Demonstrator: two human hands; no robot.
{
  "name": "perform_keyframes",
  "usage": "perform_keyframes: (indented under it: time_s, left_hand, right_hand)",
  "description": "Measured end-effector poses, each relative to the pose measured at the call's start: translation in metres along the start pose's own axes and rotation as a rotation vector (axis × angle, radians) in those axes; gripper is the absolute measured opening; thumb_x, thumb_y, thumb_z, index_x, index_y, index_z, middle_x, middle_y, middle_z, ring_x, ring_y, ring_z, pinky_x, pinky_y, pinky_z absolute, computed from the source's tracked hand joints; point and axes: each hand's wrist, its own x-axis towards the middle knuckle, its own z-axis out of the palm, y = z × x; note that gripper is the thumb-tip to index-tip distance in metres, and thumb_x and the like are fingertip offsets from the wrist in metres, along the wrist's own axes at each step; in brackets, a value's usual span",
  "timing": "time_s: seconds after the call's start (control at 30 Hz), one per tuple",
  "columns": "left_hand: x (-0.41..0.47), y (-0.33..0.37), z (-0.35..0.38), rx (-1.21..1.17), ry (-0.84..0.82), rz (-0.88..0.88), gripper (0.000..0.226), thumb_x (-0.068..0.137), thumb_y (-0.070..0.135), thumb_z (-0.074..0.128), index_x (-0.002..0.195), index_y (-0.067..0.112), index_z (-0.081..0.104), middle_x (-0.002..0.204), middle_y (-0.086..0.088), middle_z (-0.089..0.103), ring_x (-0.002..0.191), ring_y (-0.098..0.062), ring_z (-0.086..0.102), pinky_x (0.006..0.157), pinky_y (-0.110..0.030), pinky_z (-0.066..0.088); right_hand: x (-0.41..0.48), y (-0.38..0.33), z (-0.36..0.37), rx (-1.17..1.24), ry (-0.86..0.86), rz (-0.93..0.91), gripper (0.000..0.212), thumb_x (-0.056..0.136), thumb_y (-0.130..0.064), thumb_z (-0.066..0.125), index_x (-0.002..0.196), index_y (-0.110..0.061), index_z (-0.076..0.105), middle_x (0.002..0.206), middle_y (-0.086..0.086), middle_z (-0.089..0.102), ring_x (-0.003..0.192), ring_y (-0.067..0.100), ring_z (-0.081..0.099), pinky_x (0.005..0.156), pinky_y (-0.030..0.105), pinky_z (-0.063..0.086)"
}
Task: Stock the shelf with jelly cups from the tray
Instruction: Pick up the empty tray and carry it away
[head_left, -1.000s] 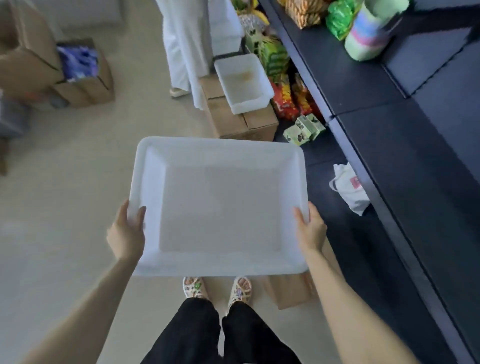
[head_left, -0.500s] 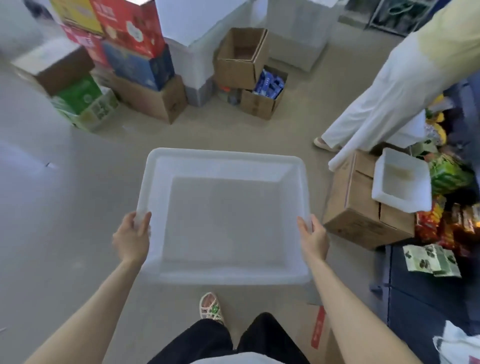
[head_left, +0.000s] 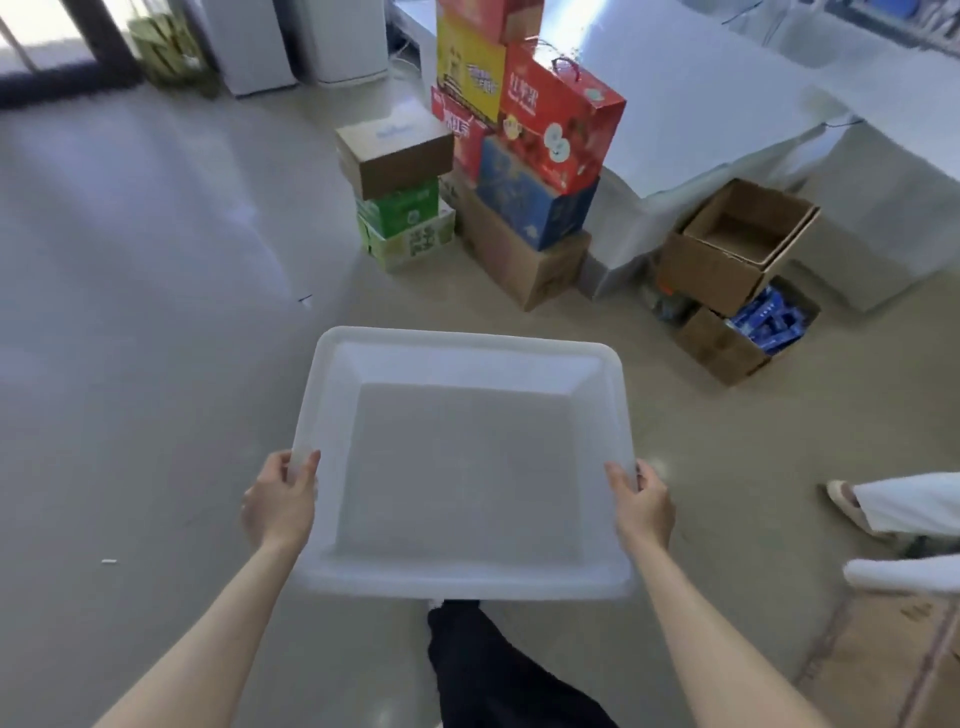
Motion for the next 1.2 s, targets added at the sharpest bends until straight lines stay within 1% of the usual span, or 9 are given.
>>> perform_keyframes:
  time_s: [0.07,0.13,0.23,0.43,0.6,0.77,0.93,1.07,1.2]
  left_hand:
    - [0.036,0.016,0.001,0.0,0.05,-0.034,0.032,0.091,0.039,0.057,0.101,0.009,0.063,0.091,-0.015,0.068,0.088,-0.036,0.061,0.074,-0.039,0.042]
    - [0.072,0.034,-0.003,0.002,0.089,-0.075,0.03,0.091,0.038,0.057,0.099,0.009,0.063,0.09,-0.016,0.067,0.088,-0.037,0.06,0.072,-0.038,0.039]
    - [0.131,0.059,-0.012,-0.011,0.158,-0.118,0.029,0.091,0.036,0.058,0.095,0.008,0.062,0.089,-0.02,0.067,0.087,-0.039,0.06,0.069,-0.037,0.037]
    - [0.244,0.084,-0.033,-0.019,0.294,-0.195,0.028,0.091,0.034,0.058,0.095,0.007,0.062,0.087,-0.02,0.066,0.084,-0.038,0.059,0.068,-0.035,0.035]
    - [0.365,0.106,-0.035,-0.016,0.351,-0.229,0.027,0.092,0.033,0.058,0.093,0.006,0.061,0.088,-0.022,0.066,0.083,-0.039,0.057,0.068,-0.034,0.033]
    - [0.504,0.153,-0.037,-0.016,0.331,-0.222,0.028,0.092,0.034,0.058,0.098,0.007,0.062,0.091,-0.021,0.067,0.088,-0.039,0.058,0.071,-0.036,0.035]
    - [0.637,0.219,-0.025,0.017,0.305,-0.162,0.028,0.092,0.033,0.057,0.099,0.006,0.061,0.092,-0.022,0.066,0.089,-0.04,0.058,0.073,-0.038,0.037]
    - [0.74,0.273,0.01,0.017,0.249,-0.11,0.028,0.092,0.033,0.057,0.098,0.006,0.061,0.091,-0.021,0.066,0.089,-0.04,0.058,0.072,-0.037,0.035]
    - [0.833,0.326,0.058,0.048,0.205,-0.084,0.029,0.091,0.036,0.058,0.094,0.007,0.061,0.089,-0.021,0.066,0.087,-0.04,0.06,0.072,-0.04,0.041]
  right_hand:
    - [0.038,-0.034,0.033,0.01,-0.039,-0.022,0.035,0.085,-0.046,0.058,0.093,-0.012,0.064,0.081,0.007,0.065,0.076,0.028,0.059,0.063,0.033,0.038]
    - [0.072,-0.072,0.065,0.003,-0.077,-0.036,0.024,0.088,-0.037,0.062,0.085,-0.013,0.061,0.075,0.006,0.062,0.074,0.028,0.057,0.064,0.035,0.039]
    - [0.114,-0.134,0.114,0.002,-0.137,-0.086,0.024,0.089,-0.031,0.063,0.074,-0.014,0.054,0.065,0.002,0.054,0.069,0.026,0.052,0.062,0.036,0.036]
    - [0.183,-0.25,0.222,-0.015,-0.292,-0.205,0.023,0.089,-0.032,0.063,0.08,-0.012,0.058,0.071,0.006,0.059,0.072,0.028,0.054,0.065,0.037,0.04]
    - [0.242,-0.337,0.324,-0.036,-0.35,-0.248,0.023,0.088,-0.035,0.063,0.077,-0.016,0.055,0.066,-0.002,0.053,0.072,0.025,0.052,0.068,0.037,0.041]
    - [0.301,-0.428,0.409,-0.036,-0.359,-0.219,0.023,0.089,-0.037,0.061,0.082,-0.015,0.057,0.078,0.005,0.063,0.082,0.031,0.058,0.073,0.038,0.043]
    - [0.367,-0.514,0.47,-0.021,-0.31,-0.207,0.021,0.091,-0.036,0.059,0.083,-0.017,0.056,0.083,0.003,0.065,0.086,0.03,0.055,0.07,0.035,0.038]
    - [0.437,-0.56,0.513,-0.014,-0.24,-0.137,0.027,0.089,-0.041,0.058,0.08,-0.017,0.054,0.08,0.003,0.064,0.087,0.034,0.057,0.075,0.04,0.042]
    - [0.513,-0.602,0.548,-0.006,-0.223,-0.064,0.025,0.087,-0.052,0.053,0.086,-0.028,0.047,0.087,-0.002,0.058,0.097,0.033,0.055,0.075,0.036,0.035]
